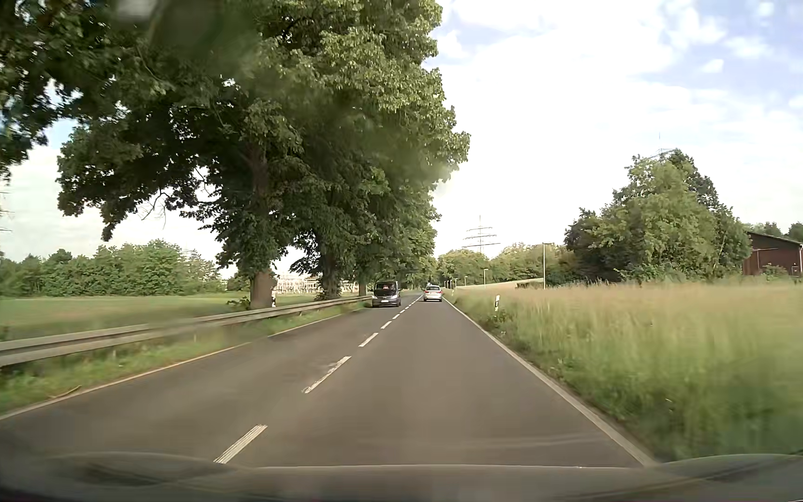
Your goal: Follow the waypoints while adhering to traffic rules and regulations
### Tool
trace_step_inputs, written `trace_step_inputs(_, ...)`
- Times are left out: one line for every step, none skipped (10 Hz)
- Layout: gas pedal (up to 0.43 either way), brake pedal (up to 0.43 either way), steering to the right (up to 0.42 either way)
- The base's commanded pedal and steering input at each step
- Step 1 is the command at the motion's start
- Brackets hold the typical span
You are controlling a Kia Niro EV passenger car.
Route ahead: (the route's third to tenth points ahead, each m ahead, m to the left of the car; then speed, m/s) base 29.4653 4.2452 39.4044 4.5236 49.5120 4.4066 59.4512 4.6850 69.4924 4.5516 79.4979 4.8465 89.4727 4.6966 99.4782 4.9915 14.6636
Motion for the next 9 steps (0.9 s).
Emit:
trace_step_inputs(0.118, 0.03, -0.001)
trace_step_inputs(0.118, 0.03, -0.001)
trace_step_inputs(0.118, 0.03, -0.001)
trace_step_inputs(0.118, 0.03, -0.001)
trace_step_inputs(0.118, 0.03, -0.001)
trace_step_inputs(0.118, 0.03, 0.0)
trace_step_inputs(0.118, 0.03, 0.0)
trace_step_inputs(0.118, 0.03, 0.0)
trace_step_inputs(0.118, 0.024, 0.0)
